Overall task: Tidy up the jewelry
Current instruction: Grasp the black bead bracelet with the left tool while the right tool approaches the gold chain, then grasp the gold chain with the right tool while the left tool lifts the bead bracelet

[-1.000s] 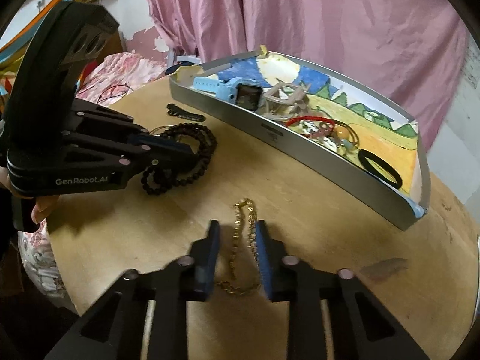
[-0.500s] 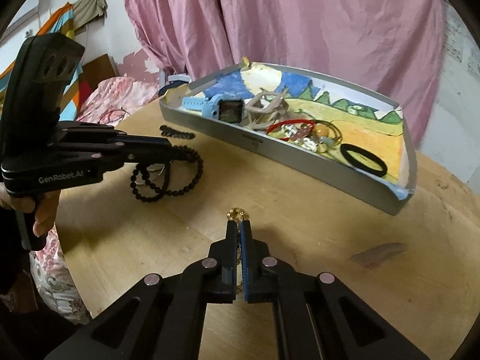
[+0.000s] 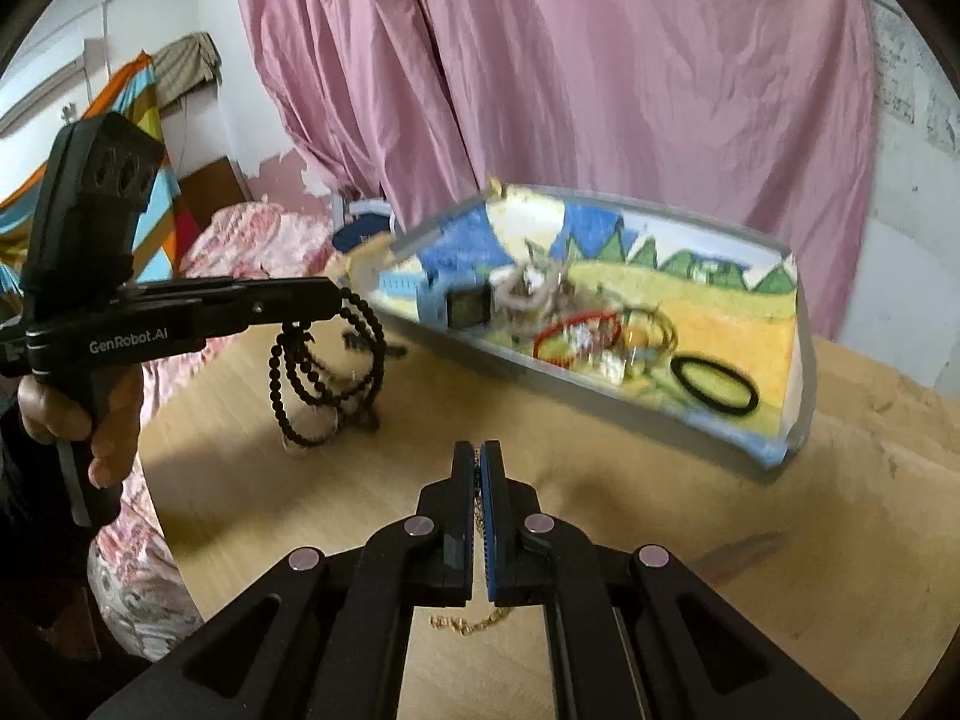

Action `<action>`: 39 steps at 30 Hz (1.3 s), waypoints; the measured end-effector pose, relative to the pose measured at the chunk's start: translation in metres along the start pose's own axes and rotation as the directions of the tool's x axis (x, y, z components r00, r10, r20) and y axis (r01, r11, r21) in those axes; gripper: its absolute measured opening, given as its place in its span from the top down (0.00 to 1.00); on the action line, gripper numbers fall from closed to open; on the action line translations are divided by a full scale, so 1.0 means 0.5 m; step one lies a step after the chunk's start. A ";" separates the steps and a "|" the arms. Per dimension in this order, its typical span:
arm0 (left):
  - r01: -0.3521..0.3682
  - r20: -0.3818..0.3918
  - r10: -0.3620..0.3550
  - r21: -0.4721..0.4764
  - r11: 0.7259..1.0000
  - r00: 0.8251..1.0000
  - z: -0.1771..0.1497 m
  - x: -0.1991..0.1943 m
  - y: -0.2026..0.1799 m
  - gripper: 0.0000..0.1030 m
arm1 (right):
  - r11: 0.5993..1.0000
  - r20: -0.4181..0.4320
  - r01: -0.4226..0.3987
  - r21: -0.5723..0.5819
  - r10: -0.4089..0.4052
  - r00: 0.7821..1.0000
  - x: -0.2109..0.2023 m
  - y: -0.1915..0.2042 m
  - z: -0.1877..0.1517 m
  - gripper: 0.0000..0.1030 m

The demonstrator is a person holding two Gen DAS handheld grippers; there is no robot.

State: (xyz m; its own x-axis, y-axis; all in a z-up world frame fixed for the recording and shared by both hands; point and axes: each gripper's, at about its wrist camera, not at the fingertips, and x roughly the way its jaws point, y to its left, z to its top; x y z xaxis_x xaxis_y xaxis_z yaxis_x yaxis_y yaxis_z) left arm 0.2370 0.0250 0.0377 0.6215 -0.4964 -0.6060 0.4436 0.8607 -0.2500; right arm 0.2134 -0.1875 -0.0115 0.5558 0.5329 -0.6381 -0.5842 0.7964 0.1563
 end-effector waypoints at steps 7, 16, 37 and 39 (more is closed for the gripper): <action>0.002 0.066 -0.003 0.011 1.000 0.998 0.050 -0.028 -0.011 0.97 | 1.000 0.107 0.011 -0.015 -0.009 0.994 -0.042 -0.005 0.062 0.98; 0.031 0.084 -0.031 0.000 1.000 0.996 0.080 -0.014 -0.019 0.97 | 1.000 0.007 -0.002 -0.011 0.002 1.000 -0.003 -0.014 0.028 0.98; 0.071 -0.101 -0.080 -0.085 0.994 0.992 -0.041 0.067 -0.006 0.97 | 0.988 -0.183 0.104 -0.113 -0.124 0.975 0.080 0.007 -0.078 0.67; 0.071 -0.107 -0.081 -0.091 0.993 0.991 -0.044 0.070 -0.005 0.97 | 0.989 -0.182 0.088 -0.119 -0.109 0.977 0.081 0.012 -0.079 0.83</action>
State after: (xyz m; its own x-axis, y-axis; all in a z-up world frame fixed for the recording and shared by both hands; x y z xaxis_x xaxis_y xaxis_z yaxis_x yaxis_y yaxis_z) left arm 0.2433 0.0079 0.0004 0.5113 -0.5493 -0.6609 0.4259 0.8299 -0.3603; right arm 0.2089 -0.1722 -0.0659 0.4988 0.3821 -0.7780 -0.5992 0.8005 0.0090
